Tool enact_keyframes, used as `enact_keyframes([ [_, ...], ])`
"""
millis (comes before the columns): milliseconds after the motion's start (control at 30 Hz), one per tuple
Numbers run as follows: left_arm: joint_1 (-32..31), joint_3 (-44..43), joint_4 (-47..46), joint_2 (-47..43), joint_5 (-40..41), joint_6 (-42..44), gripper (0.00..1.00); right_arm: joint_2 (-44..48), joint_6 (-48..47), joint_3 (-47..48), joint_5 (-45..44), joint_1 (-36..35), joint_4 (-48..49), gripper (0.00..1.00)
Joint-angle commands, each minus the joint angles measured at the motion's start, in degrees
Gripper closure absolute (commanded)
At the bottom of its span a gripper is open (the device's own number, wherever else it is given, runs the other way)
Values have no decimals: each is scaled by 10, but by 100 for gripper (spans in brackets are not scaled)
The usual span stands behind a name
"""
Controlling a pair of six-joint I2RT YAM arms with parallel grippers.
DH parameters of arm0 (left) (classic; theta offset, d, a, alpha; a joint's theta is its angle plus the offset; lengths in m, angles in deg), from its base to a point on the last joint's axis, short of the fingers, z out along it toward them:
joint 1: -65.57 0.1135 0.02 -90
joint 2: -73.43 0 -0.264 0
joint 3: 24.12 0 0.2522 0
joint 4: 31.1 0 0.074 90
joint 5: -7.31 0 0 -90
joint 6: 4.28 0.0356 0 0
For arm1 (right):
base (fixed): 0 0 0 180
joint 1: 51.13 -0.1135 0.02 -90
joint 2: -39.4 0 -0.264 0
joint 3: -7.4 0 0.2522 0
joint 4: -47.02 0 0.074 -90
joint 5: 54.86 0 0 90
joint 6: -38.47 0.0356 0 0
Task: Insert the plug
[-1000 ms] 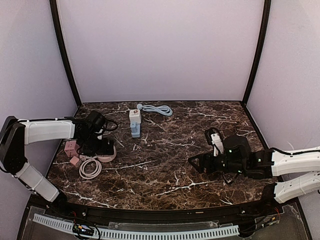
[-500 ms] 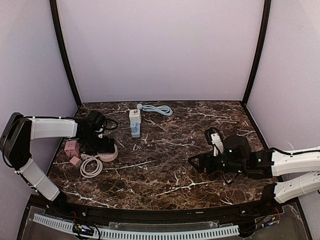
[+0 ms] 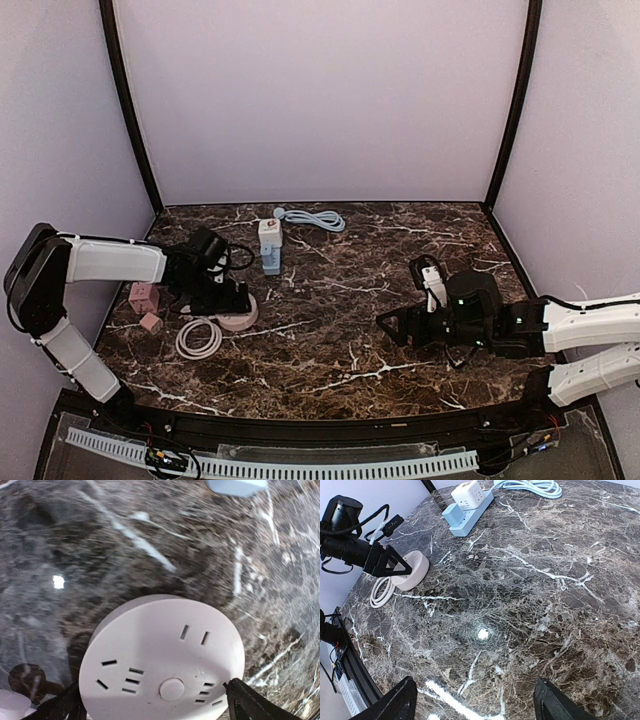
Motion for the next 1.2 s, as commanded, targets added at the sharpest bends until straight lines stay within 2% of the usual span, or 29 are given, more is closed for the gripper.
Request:
enact_keyframes([
  [0, -87, -34, 42, 42, -20, -43, 5, 1, -7, -4, -2, 1, 12, 21],
  [167, -196, -84, 20, 99, 7, -124, 8, 5, -6, -7, -4, 1, 12, 21],
  [300, -255, -158, 17, 154, 16, -138, 9, 7, -5, -9, -3, 1, 12, 21],
  [433, -268, -190, 83, 130, 91, -122, 9, 13, -5, -12, -3, 1, 12, 21],
  [600, -260, -194, 187, 53, 247, -116, 2, 17, -5, -13, -5, 1, 12, 21],
  [667, -245, -187, 237, 23, 292, -129, 1, 19, -5, -13, -4, 1, 9, 21],
  [767, -184, -136, 278, -41, 321, -158, 1, 26, -4, -16, -4, 1, 8, 21],
  [933, -54, -26, 251, -160, 334, -152, 1, 31, -3, -18, -3, 1, 11, 21],
  [1033, -9, 32, 223, -229, 349, -132, 1, 25, -5, -17, -1, 1, 12, 21],
  [1167, 62, 63, 181, -254, 348, -95, 1, 23, -5, -16, -1, 1, 12, 21],
])
